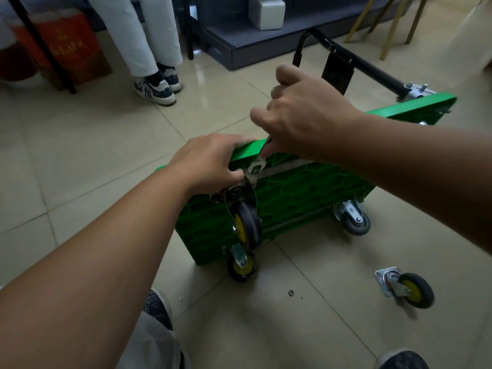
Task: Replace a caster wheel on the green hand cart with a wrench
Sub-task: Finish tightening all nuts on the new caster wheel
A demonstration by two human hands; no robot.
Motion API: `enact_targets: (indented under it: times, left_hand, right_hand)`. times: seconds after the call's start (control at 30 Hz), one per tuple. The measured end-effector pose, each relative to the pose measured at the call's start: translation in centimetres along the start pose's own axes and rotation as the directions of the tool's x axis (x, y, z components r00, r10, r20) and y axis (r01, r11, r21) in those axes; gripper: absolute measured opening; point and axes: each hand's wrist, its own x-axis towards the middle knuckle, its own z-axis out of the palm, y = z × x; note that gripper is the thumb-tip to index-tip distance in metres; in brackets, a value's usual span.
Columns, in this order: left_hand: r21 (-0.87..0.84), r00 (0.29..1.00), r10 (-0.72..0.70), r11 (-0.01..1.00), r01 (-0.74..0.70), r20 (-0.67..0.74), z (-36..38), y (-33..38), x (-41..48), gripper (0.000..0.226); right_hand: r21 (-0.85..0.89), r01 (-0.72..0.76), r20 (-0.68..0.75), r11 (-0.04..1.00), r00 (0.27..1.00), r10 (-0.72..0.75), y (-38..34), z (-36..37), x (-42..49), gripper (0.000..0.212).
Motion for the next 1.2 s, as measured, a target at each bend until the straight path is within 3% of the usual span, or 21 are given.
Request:
enact_targets:
  times: [0.33, 0.47, 0.6, 0.77, 0.83, 0.93, 1.1, 1.2]
  left_hand:
    - [-0.017, 1.0, -0.002, 1.0, 0.002, 0.003, 0.0, 0.1, -0.1, 0.06]
    - [0.002, 1.0, -0.011, 1.0, 0.011, 0.005, -0.1, 0.3, -0.3, 0.067]
    - [0.005, 1.0, -0.002, 1.0, 0.002, 0.008, -0.1, 0.3, -0.2, 0.066]
    - [-0.002, 1.0, -0.024, 1.0, 0.024, 0.009, -0.1, 0.0, -0.2, 0.069]
    - [-0.004, 1.0, -0.02, 1.0, 0.02, 0.01, 0.0, 0.1, -0.2, 0.068]
    - [-0.013, 1.0, -0.01, 1.0, 0.01, 0.006, 0.0, 0.1, -0.2, 0.068]
    - [-0.027, 1.0, 0.0, 1.0, 0.001, 0.007, -0.1, 0.2, -0.2, 0.067]
    - [-0.034, 1.0, 0.006, 0.999, -0.006, 0.003, 0.0, 0.1, -0.1, 0.067]
  right_hand:
    - [-0.017, 0.028, 0.016, 0.999, 1.0, -0.027, -0.9, 0.3, 0.7, 0.043]
    - [0.081, -0.06, 0.042, 0.995, 0.998, 0.056, -1.6, 1.5, -0.4, 0.049]
    - [0.147, -0.174, -0.064, 0.974, 0.981, 0.184, -2.3, 3.4, -1.5, 0.049]
    - [0.267, -0.212, -0.11, 0.94, 0.963, 0.248, -2.8, 4.7, -2.0, 0.053]
    - [0.395, -0.288, -0.139, 0.872, 0.92, 0.366, -3.6, 5.9, -3.1, 0.054]
    - [0.527, -0.4, -0.199, 0.75, 0.8, 0.566, -5.7, 8.0, -4.6, 0.056]
    - [0.682, -0.419, -0.262, 0.6, 0.626, 0.735, -8.4, 9.3, -5.5, 0.058]
    - [0.768, -0.45, -0.137, 0.456, 0.58, 0.803, -9.2, 9.4, -5.5, 0.066]
